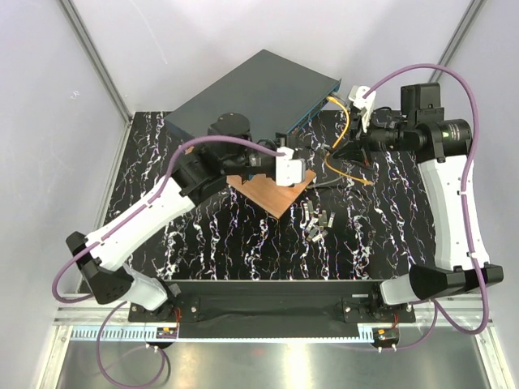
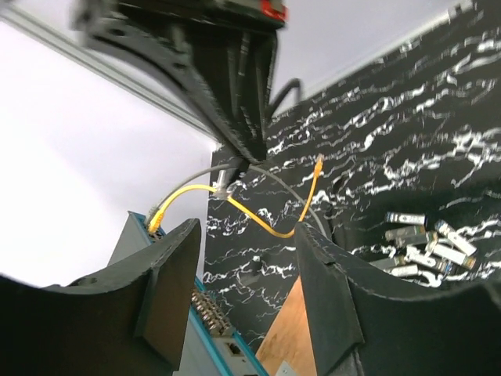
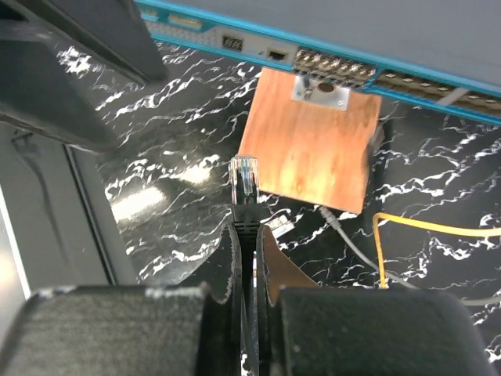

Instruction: Insert the plug into the switch port

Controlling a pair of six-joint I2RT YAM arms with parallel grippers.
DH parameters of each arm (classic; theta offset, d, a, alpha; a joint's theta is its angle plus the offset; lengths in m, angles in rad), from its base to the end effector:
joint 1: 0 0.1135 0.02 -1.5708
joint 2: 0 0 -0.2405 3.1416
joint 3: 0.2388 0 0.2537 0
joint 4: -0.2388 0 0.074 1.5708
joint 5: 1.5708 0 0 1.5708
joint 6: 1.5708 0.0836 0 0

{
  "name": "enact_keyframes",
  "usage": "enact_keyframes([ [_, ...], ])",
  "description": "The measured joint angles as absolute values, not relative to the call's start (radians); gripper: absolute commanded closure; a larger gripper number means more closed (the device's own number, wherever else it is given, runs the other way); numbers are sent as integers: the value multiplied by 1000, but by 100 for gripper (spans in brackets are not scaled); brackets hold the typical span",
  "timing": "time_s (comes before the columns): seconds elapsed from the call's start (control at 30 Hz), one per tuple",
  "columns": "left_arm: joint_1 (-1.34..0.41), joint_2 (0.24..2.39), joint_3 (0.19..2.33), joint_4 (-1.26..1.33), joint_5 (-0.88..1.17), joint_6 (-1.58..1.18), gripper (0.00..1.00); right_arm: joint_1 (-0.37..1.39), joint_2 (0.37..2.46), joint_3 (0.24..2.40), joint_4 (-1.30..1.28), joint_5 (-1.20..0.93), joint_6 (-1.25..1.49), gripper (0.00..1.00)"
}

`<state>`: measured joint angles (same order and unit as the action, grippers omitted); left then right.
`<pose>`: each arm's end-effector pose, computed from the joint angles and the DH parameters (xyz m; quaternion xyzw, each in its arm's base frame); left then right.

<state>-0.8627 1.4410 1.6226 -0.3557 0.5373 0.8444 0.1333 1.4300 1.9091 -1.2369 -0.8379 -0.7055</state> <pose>0.2043 -0.3044 0.4303 0.6687 0.3568 -0.2090 0.6180 0.2610 0.0977 0.4292 -0.4886 0.7009 0.2565 0.4520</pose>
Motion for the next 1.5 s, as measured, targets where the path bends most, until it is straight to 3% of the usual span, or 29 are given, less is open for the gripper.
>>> enact_keyframes([
  [0.6, -937, 1497, 1576, -364, 457, 1123, 49, 186, 1470, 1918, -1337, -891, -791, 100],
  [0.8, -945, 1516, 1576, -351, 417, 1140, 62, 210, 1470, 1914, -1338, -903, -804, 100],
  [0.93, -946, 1516, 1576, -342, 406, 1150, 77, 216, 1470, 1913, -1341, -904, -812, 100],
  [1.0, -947, 1516, 1576, -345, 402, 1152, 90, 217, 1470, 1913, -1345, -904, -815, 100],
  [1.07, -948, 1516, 1572, -350, 400, 1161, 99, 217, 1469, 1913, -1346, -901, -816, 95],
  [1.2, -950, 1516, 1559, -338, 392, 1174, 100, 217, 1468, 1910, -1352, -893, -810, 68],
  [1.3, -950, 1516, 1538, -327, 384, 1173, 100, 218, 1457, 1894, -1353, -883, -813, 56],
  [1.4, -950, 1514, 1510, -321, 379, 1175, 100, 218, 1449, 1891, -1353, -879, -815, 54],
  [1.5, -950, 1512, 1486, -323, 373, 1179, 100, 218, 1445, 1891, -1354, -876, -815, 61],
])
